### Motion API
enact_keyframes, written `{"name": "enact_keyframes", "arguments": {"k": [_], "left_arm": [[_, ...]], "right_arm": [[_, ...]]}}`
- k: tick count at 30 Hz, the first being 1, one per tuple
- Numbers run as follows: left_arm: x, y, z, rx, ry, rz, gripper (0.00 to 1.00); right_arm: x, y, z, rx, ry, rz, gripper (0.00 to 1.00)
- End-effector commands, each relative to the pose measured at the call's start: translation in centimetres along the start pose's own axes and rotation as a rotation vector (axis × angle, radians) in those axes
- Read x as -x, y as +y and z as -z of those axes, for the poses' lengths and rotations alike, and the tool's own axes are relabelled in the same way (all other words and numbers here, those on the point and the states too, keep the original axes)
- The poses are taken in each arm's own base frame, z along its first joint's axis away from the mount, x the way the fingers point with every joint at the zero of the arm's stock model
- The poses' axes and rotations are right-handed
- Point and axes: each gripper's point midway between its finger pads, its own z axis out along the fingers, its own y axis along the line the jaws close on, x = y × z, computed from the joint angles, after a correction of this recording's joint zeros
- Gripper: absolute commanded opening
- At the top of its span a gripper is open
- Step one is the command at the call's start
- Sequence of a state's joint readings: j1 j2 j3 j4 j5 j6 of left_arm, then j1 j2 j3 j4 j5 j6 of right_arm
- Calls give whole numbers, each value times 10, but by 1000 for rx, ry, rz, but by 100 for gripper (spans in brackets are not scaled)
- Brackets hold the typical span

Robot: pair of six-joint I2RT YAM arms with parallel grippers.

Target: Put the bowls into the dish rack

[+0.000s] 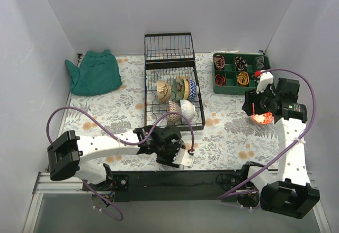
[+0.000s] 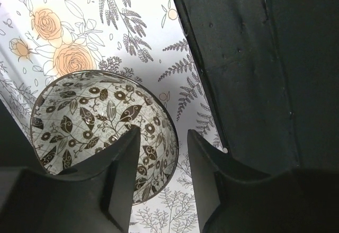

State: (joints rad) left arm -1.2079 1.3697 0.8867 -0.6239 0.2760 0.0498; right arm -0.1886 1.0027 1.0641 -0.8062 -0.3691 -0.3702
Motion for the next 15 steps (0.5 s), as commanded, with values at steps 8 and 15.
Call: {"name": "enact_keyframes", "arguments": {"k": [8,15], "left_arm": [[2,6,-7,46,-22,27,25],[-9,-5,-16,25,-2,56,22]], "right_arm": [[3,3,-1,13,-25,-16,66],[-1,3,-2,10,-17,-21,66]]}}
